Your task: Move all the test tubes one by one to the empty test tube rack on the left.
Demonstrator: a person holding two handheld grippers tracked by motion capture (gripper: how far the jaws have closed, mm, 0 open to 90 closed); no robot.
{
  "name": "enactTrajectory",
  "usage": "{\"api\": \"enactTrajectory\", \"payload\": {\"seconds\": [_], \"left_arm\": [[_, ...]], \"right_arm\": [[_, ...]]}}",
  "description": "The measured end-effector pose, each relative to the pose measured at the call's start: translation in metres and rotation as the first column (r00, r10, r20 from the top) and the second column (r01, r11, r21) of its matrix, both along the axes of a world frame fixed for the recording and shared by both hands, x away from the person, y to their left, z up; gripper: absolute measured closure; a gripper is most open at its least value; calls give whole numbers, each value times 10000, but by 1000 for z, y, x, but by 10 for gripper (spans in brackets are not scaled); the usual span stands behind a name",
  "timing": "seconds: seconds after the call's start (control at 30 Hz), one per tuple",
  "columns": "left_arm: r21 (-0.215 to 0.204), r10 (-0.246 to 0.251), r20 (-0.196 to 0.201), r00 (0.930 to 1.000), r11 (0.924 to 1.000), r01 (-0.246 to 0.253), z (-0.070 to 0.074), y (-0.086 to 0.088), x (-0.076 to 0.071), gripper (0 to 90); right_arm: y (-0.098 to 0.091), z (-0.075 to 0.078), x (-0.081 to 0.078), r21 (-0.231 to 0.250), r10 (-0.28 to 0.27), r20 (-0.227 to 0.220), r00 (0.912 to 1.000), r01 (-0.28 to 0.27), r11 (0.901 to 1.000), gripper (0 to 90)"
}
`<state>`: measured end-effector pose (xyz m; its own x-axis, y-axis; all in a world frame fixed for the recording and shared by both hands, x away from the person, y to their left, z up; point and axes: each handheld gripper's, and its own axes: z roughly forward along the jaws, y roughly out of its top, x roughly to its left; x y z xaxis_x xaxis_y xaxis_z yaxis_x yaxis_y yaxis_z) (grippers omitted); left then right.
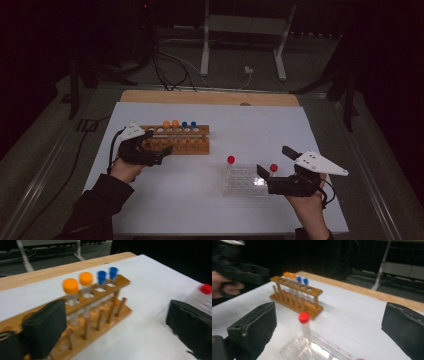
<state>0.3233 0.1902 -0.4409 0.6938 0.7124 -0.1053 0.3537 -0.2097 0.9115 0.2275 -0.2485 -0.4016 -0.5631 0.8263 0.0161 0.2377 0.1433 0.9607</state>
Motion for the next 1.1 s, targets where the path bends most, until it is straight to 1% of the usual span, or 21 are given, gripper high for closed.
{"api": "enactTrajectory", "payload": {"seconds": [0.07,0.1,0.17,0.2,0.27,0.33,0.37,0.4,0.43,0.5,0.53,0.57,0.6,0.67,0.7,0.77,0.87,1.0,1.07,1.1], "left_arm": [[-32,-290,33,9996,9996,291,-1,0,-9,17],[-148,-377,61,9993,9992,378,-2,0,-14,17],[-185,-553,129,9984,9983,555,-4,0,-22,16],[-236,-651,145,9978,9976,654,-5,0,-26,16],[-249,-780,116,9969,9966,782,-8,1,-32,16],[-182,-827,173,9964,9964,831,-10,1,-37,16],[-217,-887,176,9959,9958,891,-11,1,-40,16],[-203,-934,137,9955,9954,936,-13,1,-42,16],[-133,-933,171,9955,9955,936,-14,1,-44,16],[-193,-1036,117,9946,9944,1038,-15,0,-47,16],[-149,-1032,155,9945,9945,1034,-16,0,-49,15],[-181,-1093,129,9939,9938,1095,-17,0,-50,15],[-123,-1103,141,9938,9938,1105,-17,0,-51,15],[-77,-1135,155,9934,9935,1136,-19,-1,-52,15],[-91,-1116,137,9937,9937,1117,-19,0,-52,15],[-154,-1137,119,9934,9934,1139,-20,0,-52,15],[-147,-1133,130,9935,9934,1135,-20,0,-52,15],[-132,-1103,137,9938,9938,1105,-22,0,-52,15],[-138,-1101,97,9939,9938,1103,-22,0,-52,15],[-134,-1089,136,9940,9939,1091,-22,0,-52,15]], "right_arm": [[-7,-5,2,-131,-306,-243,9992,303,9995,15],[-10,-8,3,-178,-549,-337,9979,544,9984,25],[-16,-14,4,-217,-825,-527,9952,815,9964,78],[-18,-17,5,-306,-1005,-601,9931,988,9946,80],[-21,-24,6,-466,-1154,-821,9899,1119,9926,145],[-24,-31,8,-643,-1349,-1035,9854,1287,9896,154],[-25,-34,9,-737,-1404,-1177,9831,1323,9885,170],[-25,-37,10,-776,-1455,-1290,9809,1363,9876,205],[-26,-40,10,-823,-1438,-1359,9802,1335,9876,241],[-28,-44,12,-916,-1510,-1521,9768,1382,9862,307],[-28,-46,13,-964,-1494,-1610,9756,1351,9861,338],[-28,-47,14,-1029,-1519,-1695,9738,1358,9854,357],[-28,-49,14,-1086,-1502,-1765,9728,1324,9852,370],[-28,-52,14,-1264,-1463,-1862,9716,1239,9842,428],[-28,-54,15,-1351,-1449,-1955,9699,1197,9836,439],[-27,-57,15,-1403,-1366,-2171,9665,1076,9842,499],[-27,-60,17,-1481,-1365,-2340,9626,1034,9835,507],[-27,-56,15,-1282,-1257,-2152,9684,996,9867,534],[-26,-54,14,-1197,-1207,-1966,9730,984,9879,551],[-26,-53,14,-1184,-1188,-1987,9728,965,9883,555]]}}
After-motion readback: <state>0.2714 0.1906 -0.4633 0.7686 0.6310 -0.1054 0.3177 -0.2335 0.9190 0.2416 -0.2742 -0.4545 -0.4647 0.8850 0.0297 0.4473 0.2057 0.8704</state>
